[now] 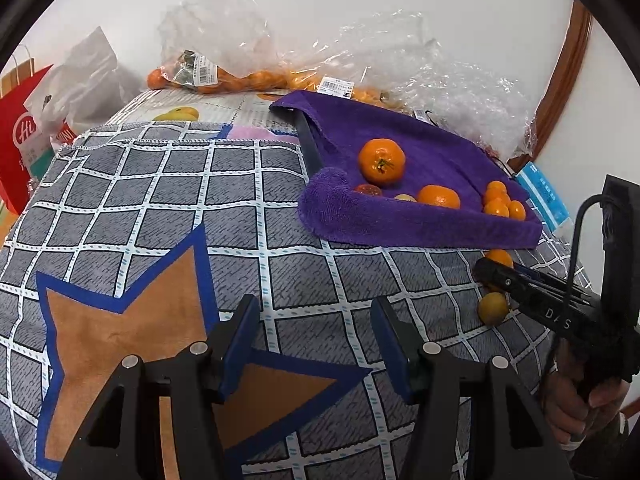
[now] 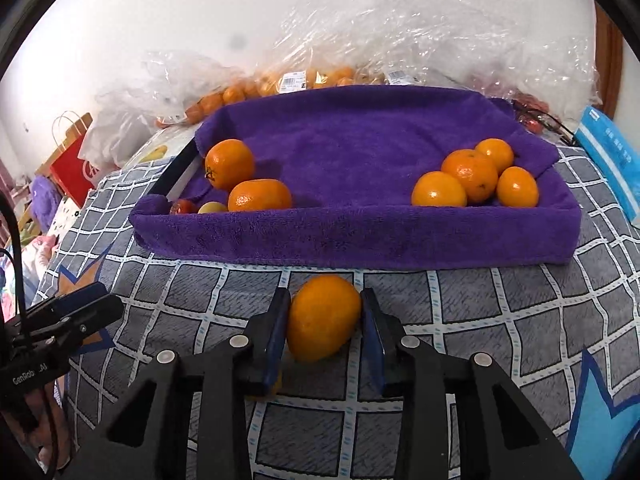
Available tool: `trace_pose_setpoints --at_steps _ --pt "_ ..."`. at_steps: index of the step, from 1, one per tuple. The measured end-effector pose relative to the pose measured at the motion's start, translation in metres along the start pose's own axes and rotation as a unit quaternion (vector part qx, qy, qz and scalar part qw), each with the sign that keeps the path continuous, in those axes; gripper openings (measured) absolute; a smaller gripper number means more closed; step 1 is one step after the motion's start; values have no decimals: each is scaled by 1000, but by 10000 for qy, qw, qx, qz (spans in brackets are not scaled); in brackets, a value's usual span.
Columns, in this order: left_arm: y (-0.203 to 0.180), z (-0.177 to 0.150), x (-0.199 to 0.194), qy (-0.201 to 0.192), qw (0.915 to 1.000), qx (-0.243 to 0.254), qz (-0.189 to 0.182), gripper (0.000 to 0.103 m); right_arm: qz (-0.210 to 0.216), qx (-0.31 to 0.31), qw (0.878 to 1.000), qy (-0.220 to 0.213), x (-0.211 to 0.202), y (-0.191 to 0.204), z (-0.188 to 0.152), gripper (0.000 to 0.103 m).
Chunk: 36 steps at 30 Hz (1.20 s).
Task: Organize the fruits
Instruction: 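Close the right gripper on a large orange on the bed, then move the left gripper to the small yellow-green fruit and close on it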
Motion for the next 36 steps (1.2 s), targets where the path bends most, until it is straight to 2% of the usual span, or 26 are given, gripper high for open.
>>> trace_pose_setpoints --at_steps 5,13,20,30,36 --pt "3 1 -1 -42 9997 -179 -150 55 -102 133 9999 -5 -1 -7 2 35" --pt "4 1 0 -35 9997 -170 -152 56 -79 245 9997 20 0 -10 2 35" --pt "-3 0 2 43 9997 34 -256 66 -122 207 9997 -21 -1 -8 2 35" --pt "-9 -1 -1 17 9991 42 -430 65 -84 443 9984 -354 -21 -23 2 35" --pt "-21 -6 -3 139 9975 306 -615 65 -357 326 9973 -550 -42 -49 -3 35"
Point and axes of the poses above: each gripper's, at about its wrist camera, not at the fingertips, and x roughly the way its jaws point, y to its left, z to its top, the point moved 10 cm from there along x, roughly the way its jaws point, and after that the axes turned 2 degrees about -y, right-handed, at the moved point
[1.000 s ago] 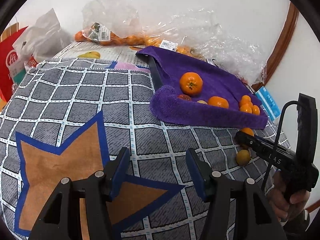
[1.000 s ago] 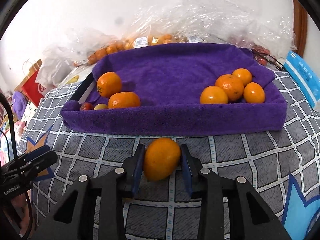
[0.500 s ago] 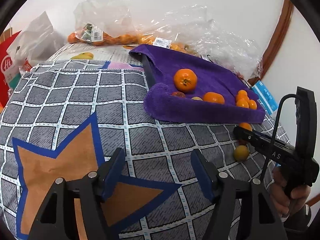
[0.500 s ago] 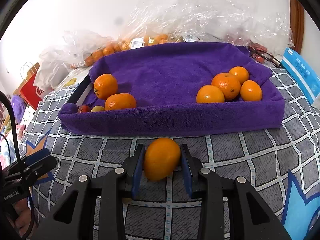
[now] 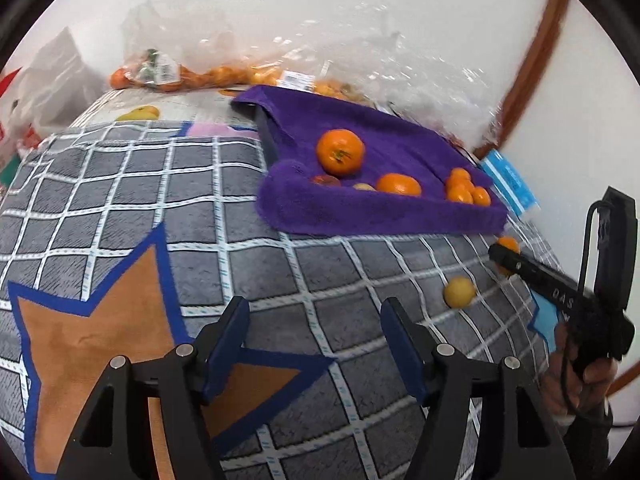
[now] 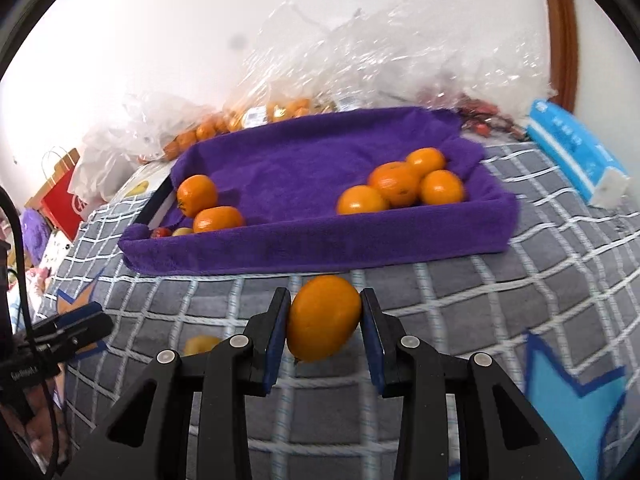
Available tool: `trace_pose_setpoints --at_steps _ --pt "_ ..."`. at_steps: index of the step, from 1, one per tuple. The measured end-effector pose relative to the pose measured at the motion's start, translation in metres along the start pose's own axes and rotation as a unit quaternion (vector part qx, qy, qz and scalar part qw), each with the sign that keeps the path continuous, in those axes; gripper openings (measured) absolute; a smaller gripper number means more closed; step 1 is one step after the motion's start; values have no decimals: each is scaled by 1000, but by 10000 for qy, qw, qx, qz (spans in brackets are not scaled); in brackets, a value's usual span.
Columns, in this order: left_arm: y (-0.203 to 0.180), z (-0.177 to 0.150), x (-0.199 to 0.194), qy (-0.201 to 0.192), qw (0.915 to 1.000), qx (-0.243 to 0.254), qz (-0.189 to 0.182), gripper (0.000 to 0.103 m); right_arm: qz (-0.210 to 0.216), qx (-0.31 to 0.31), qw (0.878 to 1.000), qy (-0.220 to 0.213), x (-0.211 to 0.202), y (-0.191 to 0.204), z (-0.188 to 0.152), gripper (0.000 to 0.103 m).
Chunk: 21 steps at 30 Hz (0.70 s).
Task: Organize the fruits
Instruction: 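Move the left gripper to the small yellow-green fruit and close on it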
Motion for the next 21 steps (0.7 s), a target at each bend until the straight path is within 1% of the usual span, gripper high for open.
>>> trace_pose_setpoints --at_steps 2,5,8,11,14,16,18,19,21 --pt "-3 -3 -2 21 9999 44 129 65 -84 -29 10000 -37 -7 -13 -2 35" --pt "-13 -8 -4 70 9999 1 119 65 -220 -54 9997 -48 -14 -32 -8 35" --pt "-24 -10 -7 82 9999 -44 47 65 -148 107 9998 -14 -19 -46 -13 35" --pt "-35 -11 -7 96 9999 -64 -4 65 -77 214 9996 -136 -27 -51 -12 35" --pt "-43 -13 -4 113 9999 -70 38 65 -148 157 9995 -243 -34 -54 -12 35" --pt "-50 -18 0 179 9998 -66 1 65 -84 187 9994 -284 -37 -56 -13 35" --pt "-54 -19 1 101 9999 -19 33 65 7 289 9991 -310 -38 -58 -13 35" --pt "-57 -19 2 87 10000 1 12 65 23 355 9988 -337 -39 -61 -13 35" --pt "-69 -18 5 133 9997 13 -200 65 15 411 9985 -366 -42 -64 -13 35"
Point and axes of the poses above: each gripper's, at about its wrist camera, not at the fingertips, and x roughly the way its jaws point, y to its left, z to its top, the point moved 10 cm from there along x, roughly the way its jaws point, and after that the axes turned 2 degrees about -y, right-handed, at the moved point
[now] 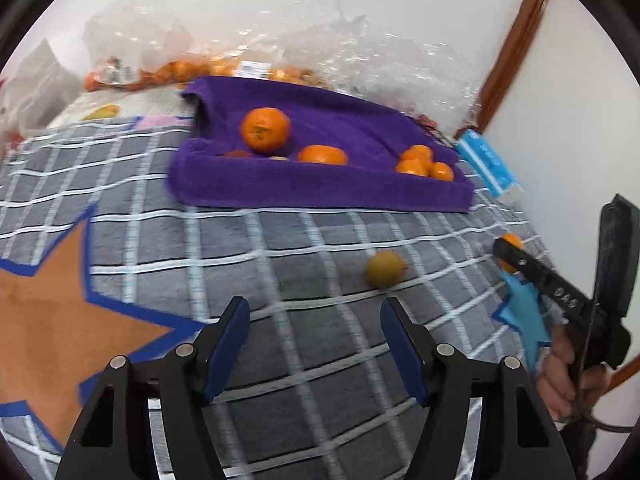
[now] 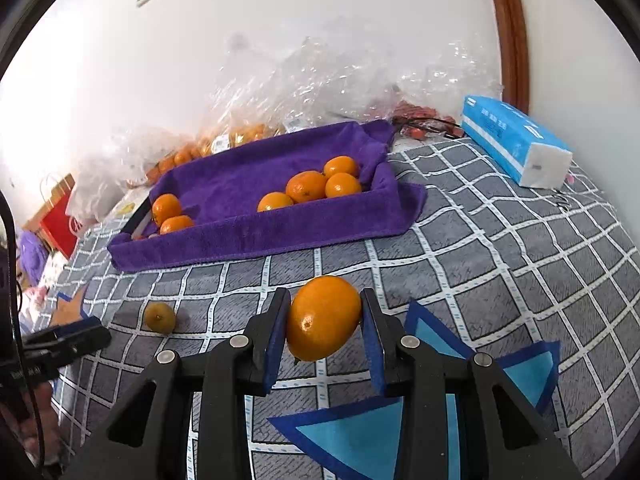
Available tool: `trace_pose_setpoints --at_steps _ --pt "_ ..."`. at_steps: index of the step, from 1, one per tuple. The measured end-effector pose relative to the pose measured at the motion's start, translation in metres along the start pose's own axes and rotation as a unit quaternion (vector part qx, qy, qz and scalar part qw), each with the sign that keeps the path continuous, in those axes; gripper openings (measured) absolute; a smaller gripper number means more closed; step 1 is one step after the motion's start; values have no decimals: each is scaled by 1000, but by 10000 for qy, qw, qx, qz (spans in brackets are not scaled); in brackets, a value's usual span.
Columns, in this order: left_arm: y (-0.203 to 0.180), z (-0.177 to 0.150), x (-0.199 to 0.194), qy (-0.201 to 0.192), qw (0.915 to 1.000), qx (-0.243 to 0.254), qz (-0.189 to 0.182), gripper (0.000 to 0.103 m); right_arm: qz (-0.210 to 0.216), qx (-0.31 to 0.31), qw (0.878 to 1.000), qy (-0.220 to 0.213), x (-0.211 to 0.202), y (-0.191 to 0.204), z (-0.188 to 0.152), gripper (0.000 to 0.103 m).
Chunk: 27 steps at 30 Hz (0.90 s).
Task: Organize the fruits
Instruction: 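Move the left gripper to the small yellow-green fruit and close on it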
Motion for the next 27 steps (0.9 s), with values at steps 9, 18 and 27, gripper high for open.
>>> trace_pose_setpoints --at_steps 9,18,27 --pt "-41 6 31 111 9994 302 -90 51 -91 54 9999 -111 -8 -9 0 35" --pt "-56 12 49 165 9982 560 98 40 64 191 9998 5 -4 -9 -3 35" --pt "-52 13 47 83 9992 369 -156 27 347 306 9989 0 -4 -8 -3 35"
Point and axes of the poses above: each gripper's, at about its wrist camera, not at the fingertips, and x roughly the way its jaws point, y to its left, z to its top, the point moved 10 cm from there along x, roughly the way its jaws point, and after that the axes turned 2 degrees about -y, right-handed, at the moved point
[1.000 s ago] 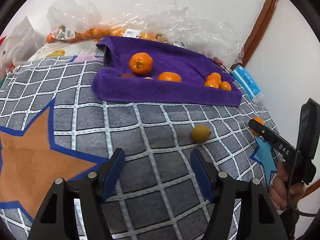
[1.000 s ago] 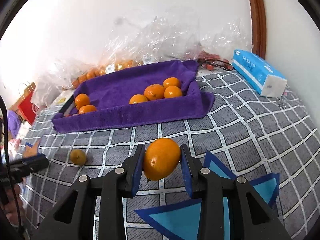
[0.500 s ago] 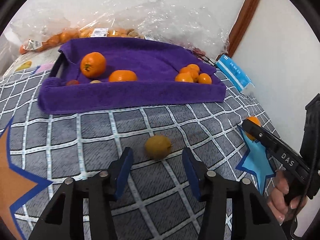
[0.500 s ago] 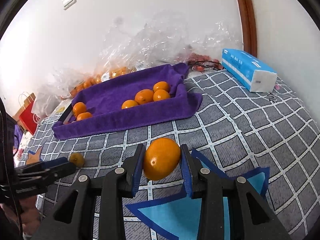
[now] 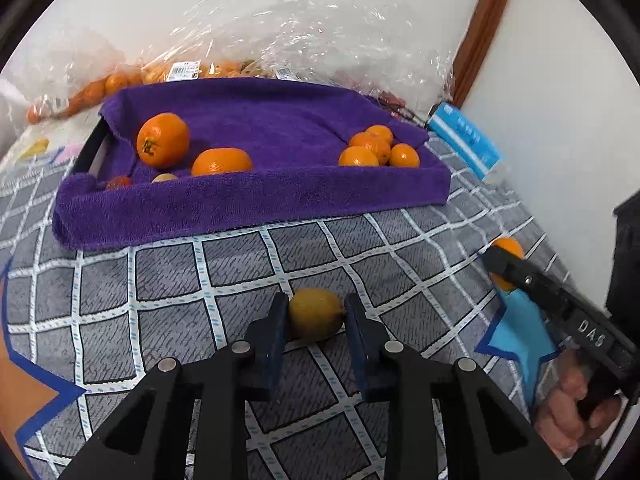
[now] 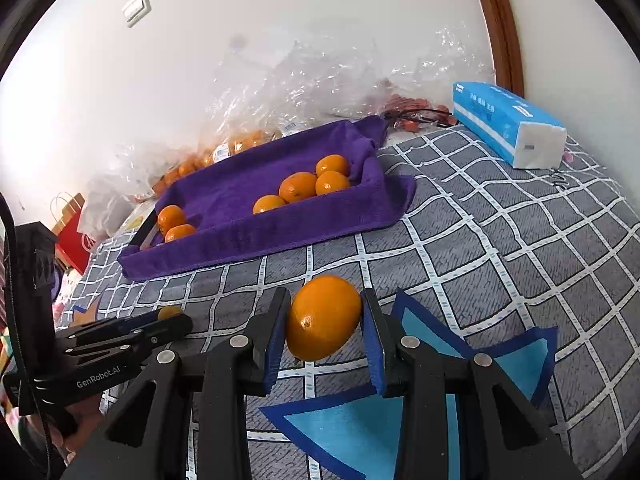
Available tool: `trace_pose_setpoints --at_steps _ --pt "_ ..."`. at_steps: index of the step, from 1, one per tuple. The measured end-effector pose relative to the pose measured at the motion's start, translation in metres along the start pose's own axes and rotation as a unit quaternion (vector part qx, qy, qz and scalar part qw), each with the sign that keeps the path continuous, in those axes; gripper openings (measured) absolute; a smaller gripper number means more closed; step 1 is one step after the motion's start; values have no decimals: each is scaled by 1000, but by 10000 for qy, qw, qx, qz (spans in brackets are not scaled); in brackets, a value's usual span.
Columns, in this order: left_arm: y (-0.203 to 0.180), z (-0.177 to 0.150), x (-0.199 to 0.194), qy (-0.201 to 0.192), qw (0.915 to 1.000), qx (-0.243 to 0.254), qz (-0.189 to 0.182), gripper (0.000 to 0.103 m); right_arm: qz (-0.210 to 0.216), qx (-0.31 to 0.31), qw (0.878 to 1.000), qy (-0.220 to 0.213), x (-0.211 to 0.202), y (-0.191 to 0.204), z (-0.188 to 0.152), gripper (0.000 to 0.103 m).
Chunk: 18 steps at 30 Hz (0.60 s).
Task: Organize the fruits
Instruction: 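Move the left gripper to the small yellow-green fruit and close on it, then lift both held fruits and carry them over the purple towel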
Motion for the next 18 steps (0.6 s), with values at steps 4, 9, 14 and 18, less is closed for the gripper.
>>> trace_pose_setpoints --at_steps 4,9,14,18 --pt "12 6 -13 -359 9975 -511 -337 27 45 -66 9999 -61 -2 4 1 35" --pt "8 10 -20 -601 9967 -441 -323 27 10 -69 10000 -66 -2 4 1 35" --pt "9 15 -26 -776 9957 -416 -297 27 -44 -71 10000 -29 -1 2 1 35" --pt "10 17 -33 -958 9945 -380 -206 27 -107 -113 9999 -73 -2 3 2 35"
Point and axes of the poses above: each gripper's, at about its wrist camera, not at the fingertips, and x roughly the way its jaws point, y to its left, z to its top, the point moved 10 cm from there along x, roughly the way its jaws point, and after that the axes turned 2 degrees about -y, right-handed, at the moved point
